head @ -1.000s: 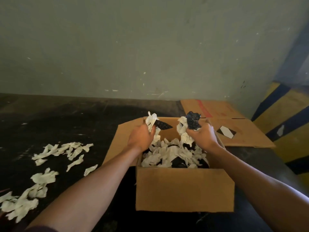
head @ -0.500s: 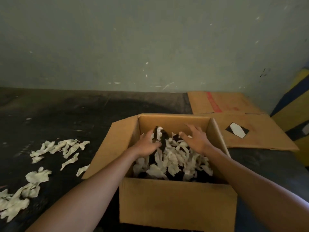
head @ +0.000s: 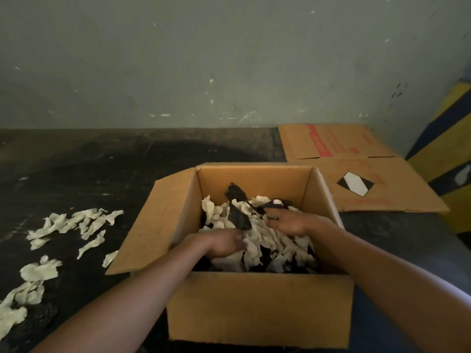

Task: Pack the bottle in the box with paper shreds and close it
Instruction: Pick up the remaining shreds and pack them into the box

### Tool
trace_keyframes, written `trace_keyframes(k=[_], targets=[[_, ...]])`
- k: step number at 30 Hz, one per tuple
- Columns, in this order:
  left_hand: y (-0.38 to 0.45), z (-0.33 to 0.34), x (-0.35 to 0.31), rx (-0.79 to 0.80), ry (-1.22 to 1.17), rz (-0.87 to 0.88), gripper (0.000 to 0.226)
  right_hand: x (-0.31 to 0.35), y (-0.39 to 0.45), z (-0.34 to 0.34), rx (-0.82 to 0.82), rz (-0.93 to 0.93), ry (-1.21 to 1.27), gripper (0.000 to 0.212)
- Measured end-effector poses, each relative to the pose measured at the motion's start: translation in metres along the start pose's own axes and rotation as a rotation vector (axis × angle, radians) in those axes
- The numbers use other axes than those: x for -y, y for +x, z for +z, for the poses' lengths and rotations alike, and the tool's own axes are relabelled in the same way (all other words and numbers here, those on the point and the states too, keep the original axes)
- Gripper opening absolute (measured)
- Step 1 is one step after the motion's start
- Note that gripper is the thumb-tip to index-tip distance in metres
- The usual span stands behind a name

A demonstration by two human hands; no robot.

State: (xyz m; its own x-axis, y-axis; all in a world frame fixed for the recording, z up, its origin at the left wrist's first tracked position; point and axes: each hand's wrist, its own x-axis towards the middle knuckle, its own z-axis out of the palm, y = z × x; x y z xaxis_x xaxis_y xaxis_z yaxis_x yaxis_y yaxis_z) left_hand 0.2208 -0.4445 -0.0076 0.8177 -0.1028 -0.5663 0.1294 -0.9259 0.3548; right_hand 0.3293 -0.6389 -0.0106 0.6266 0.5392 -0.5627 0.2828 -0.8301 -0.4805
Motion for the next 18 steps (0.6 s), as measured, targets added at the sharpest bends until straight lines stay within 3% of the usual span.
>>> trace_keyframes(k=[3,6,9,12,15,18], targets=[[-0.008,-0.007,0.01,-0.027,0.039,0.001,0.067,-0.003,-0.021,-0.004,0.016,-0.007,-0.117,0.074],[-0.018,0.004,0.006,0.175,0.078,0.049,0.072,-0.019,-0.03,0.024,0.182,0.094,-0.383,0.078],[-0.022,0.014,-0.007,0.293,0.096,0.004,0.071,-0.03,-0.027,0.048,0.248,0.141,-0.521,0.066],[-0.023,0.009,-0.015,0.187,0.163,0.011,0.069,-0.009,-0.045,0.022,0.213,0.118,-0.446,0.054],[-0.022,0.001,-0.011,-0.01,0.182,0.032,0.063,0.004,-0.059,-0.003,0.06,0.04,-0.409,0.044],[-0.022,0.005,-0.013,-0.113,0.117,0.101,0.064,0.001,-0.052,0.004,-0.142,0.067,-0.369,0.057]])
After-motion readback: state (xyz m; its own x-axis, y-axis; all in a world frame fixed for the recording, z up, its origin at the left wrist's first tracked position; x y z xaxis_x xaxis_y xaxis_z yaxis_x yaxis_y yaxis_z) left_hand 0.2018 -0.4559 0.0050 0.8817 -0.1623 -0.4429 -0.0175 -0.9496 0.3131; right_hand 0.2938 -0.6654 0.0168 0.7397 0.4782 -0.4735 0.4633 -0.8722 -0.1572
